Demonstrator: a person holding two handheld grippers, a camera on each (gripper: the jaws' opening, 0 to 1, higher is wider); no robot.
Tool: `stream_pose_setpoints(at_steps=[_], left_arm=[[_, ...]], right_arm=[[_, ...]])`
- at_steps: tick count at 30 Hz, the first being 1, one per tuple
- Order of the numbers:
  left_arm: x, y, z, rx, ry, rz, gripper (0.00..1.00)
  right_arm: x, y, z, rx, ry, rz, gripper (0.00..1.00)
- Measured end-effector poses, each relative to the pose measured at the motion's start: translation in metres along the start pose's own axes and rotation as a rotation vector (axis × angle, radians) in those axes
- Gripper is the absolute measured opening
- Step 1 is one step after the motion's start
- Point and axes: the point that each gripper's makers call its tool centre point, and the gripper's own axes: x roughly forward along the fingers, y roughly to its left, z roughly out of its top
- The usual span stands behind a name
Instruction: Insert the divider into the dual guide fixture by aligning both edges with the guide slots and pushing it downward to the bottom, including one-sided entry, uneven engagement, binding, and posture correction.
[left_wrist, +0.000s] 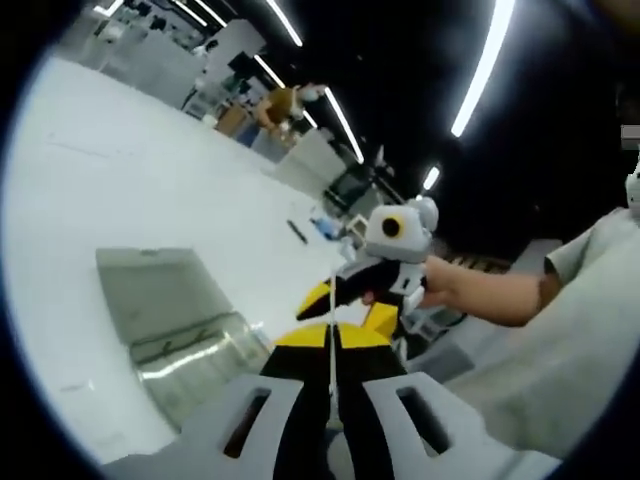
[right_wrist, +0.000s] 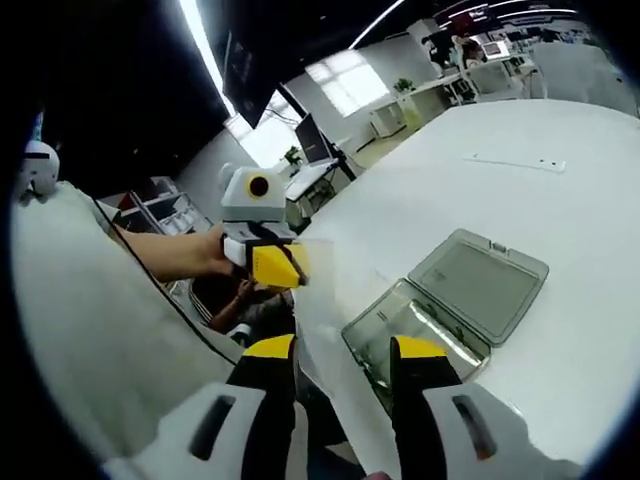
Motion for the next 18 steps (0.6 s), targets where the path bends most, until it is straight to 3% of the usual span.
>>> stream_pose_setpoints(at_steps=[18], left_arm=[[0.001,-0.01,0.002,0.024,-0.003,-0.049,0.0]], right_arm=[[-0.002,0.017,0.006,0.038,-0.033,0.099,0.26]])
